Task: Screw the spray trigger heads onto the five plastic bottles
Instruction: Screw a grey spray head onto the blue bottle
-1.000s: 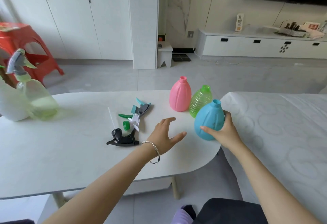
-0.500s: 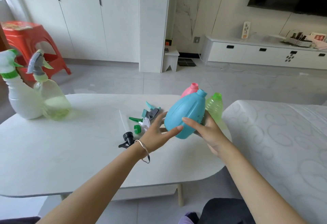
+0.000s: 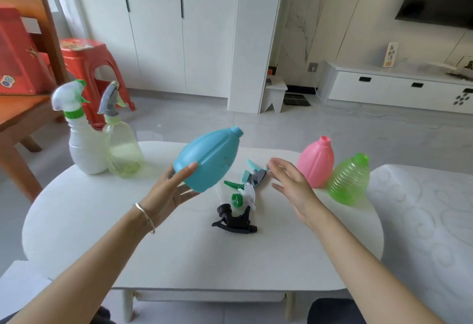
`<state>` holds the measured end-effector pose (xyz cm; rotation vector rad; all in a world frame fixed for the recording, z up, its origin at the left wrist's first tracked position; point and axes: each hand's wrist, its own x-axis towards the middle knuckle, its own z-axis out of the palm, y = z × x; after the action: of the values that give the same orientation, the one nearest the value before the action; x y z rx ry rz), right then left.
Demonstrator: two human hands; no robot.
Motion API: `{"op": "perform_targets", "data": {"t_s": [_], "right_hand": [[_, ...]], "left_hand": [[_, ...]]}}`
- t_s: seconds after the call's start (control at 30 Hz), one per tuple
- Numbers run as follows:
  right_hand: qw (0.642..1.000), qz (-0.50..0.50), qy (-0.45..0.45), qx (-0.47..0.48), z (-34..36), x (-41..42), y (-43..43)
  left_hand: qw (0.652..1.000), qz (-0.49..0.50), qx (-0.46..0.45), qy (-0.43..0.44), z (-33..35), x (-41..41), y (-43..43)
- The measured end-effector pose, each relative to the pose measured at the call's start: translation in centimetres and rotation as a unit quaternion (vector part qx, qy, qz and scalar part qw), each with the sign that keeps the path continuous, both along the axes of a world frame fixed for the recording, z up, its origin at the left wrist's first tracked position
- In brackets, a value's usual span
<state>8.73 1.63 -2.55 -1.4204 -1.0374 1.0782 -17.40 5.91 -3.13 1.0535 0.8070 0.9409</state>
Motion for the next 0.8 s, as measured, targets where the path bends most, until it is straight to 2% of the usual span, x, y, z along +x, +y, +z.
{"op": "perform_targets", "data": {"t_s": [0.27,0.4,0.5,0.8], "right_hand": [[0.984,-0.068,-0.094,-0.139,-4.4,1.2,5.9],[0.951,-0.08,-0.226,-0.196,-5.6,1.0,8.5],[0.938,-0.055,-0.282,-0.193,-6.1,1.1,9.5],[0.927,-0.002,-0.332,-0.174,-6.3,1.5,9.3]], "left_hand": [[0.994,0.023,-0.085,-0.069,-1.5,-3.3,3.0],[0.996,-0.004,-0.064,-0.069,-1.5,-3.6,4.3],[0.994,-0.014,-0.055,-0.094,-1.5,-4.3,5.3],[0.993,0.001,-0.038,-0.111,-1.5,-4.6,6.0]]}}
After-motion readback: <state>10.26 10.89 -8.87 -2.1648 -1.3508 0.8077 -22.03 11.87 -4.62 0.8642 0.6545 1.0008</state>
